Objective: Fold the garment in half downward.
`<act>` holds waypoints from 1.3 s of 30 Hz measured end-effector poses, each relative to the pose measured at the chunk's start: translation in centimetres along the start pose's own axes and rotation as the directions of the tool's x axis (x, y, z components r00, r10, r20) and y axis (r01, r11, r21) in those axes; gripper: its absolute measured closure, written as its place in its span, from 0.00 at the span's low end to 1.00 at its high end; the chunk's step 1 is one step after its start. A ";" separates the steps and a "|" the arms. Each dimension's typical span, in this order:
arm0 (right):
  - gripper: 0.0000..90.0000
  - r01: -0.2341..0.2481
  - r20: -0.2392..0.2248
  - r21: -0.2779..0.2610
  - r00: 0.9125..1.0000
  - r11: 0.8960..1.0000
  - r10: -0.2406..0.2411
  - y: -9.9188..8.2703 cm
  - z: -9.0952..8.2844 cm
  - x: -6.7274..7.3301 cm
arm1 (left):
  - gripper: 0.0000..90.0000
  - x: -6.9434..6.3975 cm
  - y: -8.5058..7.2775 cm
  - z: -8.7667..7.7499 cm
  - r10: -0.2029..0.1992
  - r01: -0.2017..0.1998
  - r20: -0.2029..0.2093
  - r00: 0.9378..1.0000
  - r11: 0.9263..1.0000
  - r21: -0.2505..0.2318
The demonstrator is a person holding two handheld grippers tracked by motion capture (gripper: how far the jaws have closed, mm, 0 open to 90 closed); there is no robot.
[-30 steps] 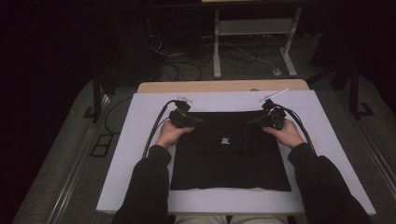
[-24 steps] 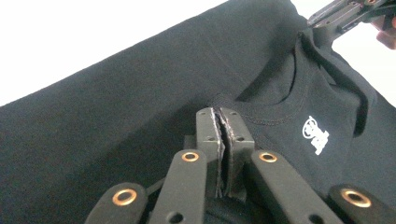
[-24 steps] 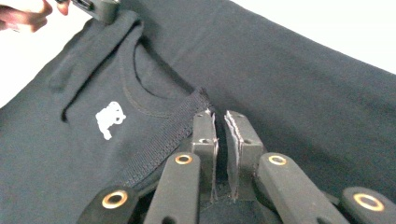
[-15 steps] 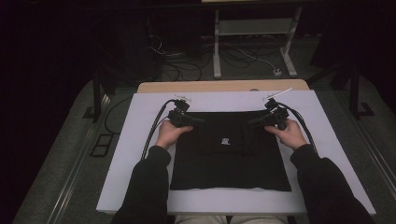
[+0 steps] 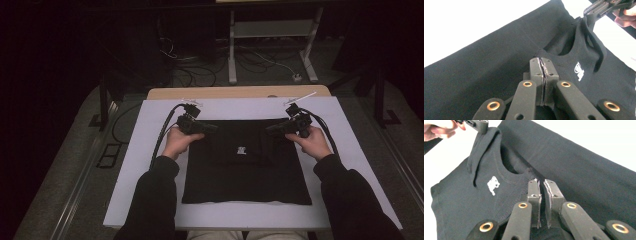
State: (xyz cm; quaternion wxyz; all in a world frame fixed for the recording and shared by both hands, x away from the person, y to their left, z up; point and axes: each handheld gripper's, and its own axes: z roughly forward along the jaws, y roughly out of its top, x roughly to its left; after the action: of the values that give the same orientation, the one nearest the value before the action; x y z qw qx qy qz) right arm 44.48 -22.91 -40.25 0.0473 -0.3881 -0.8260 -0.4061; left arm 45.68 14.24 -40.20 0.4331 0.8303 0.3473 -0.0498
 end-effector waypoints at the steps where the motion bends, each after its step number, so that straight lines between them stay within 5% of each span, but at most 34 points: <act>1: 0.91 0.000 -0.001 0.000 1.000 1.000 0.000 0.0 -0.1 0.1 | 0.97 -0.1 0.0 -0.1 0.006 -0.006 0.004 1.000 1.000 0.002; 18: 0.92 0.018 -0.005 -0.011 1.000 1.000 -0.018 -0.4 -2.0 1.6 | 0.97 -2.4 0.4 -1.8 0.041 -0.040 0.027 0.999 0.999 -0.029; 29: 0.92 -0.013 -0.045 -0.061 0.999 0.998 0.010 -2.7 -2.9 2.1 | 0.97 -2.9 -1.6 -2.1 0.008 -0.003 0.064 0.998 0.997 -0.079; 39: 0.92 -0.040 -0.058 -0.048 0.998 0.998 0.037 -4.2 -2.8 2.3 | 0.97 -3.4 -3.8 -2.1 -0.021 0.029 0.084 0.996 0.995 -0.091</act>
State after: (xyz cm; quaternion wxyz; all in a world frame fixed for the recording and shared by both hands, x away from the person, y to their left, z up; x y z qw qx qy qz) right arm 39.34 -25.03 -40.13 0.0691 -0.3931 -0.8066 -0.4361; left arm 40.29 15.46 -40.22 0.4841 0.8023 0.3413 -0.0736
